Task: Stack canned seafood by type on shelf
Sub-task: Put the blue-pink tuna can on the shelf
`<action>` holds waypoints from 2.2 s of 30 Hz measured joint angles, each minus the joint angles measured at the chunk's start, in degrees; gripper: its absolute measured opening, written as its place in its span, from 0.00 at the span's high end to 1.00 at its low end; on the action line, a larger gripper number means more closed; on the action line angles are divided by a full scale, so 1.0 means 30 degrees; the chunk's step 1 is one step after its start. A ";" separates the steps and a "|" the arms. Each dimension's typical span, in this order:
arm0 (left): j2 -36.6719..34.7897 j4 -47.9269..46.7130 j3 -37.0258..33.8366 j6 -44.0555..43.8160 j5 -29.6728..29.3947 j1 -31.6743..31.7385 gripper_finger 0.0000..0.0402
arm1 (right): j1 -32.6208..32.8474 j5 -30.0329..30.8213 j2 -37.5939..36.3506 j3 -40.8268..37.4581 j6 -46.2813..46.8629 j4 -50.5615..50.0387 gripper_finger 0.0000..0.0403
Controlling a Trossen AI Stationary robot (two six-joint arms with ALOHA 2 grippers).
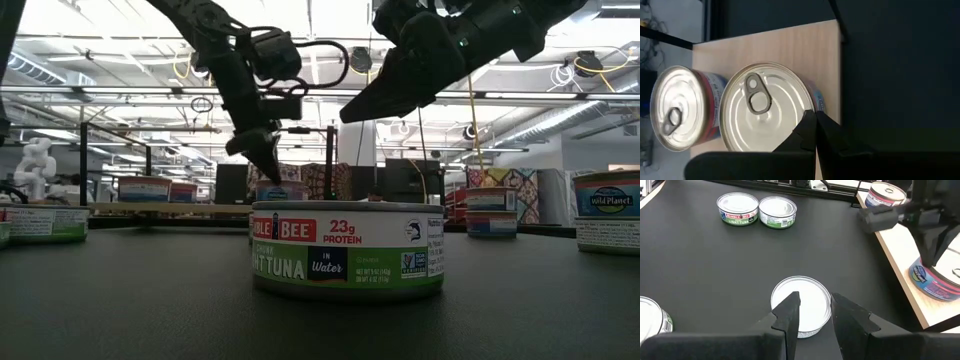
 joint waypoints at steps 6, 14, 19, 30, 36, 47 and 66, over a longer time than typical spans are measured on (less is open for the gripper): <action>0.0100 -0.0037 0.0037 0.0075 -0.0618 -0.0257 1.00 | 0.0015 0.0000 0.0000 0.0000 0.0000 -0.0006 0.74; 0.0012 -0.0326 0.0022 0.0109 -0.0648 -0.0305 1.00 | 0.0015 0.0000 0.0000 0.0000 0.0000 -0.0090 0.74; 0.0012 -0.0248 0.0000 0.0109 -0.0669 -0.0308 0.94 | 0.0015 0.0000 0.0000 0.0000 0.0000 -0.0095 0.74; -0.0954 -0.0179 0.0074 0.0000 -0.0640 -0.0429 0.83 | 0.0015 0.0000 0.0000 0.0000 0.0001 -0.0146 0.74; -0.2333 -0.0128 0.0701 -0.0086 -0.0706 -0.0591 0.82 | 0.0015 0.0000 0.0000 0.0000 0.0094 -0.0145 0.74; -0.7835 -0.1097 0.0479 -0.3954 -0.0686 -0.1246 0.82 | 0.0022 0.0003 -0.0078 0.0000 0.1044 -0.2740 0.74; -1.5875 2.4079 -1.7297 -0.5465 -0.0634 -0.4279 0.82 | -0.3199 0.7499 -0.5107 0.0120 0.8895 -1.4355 0.74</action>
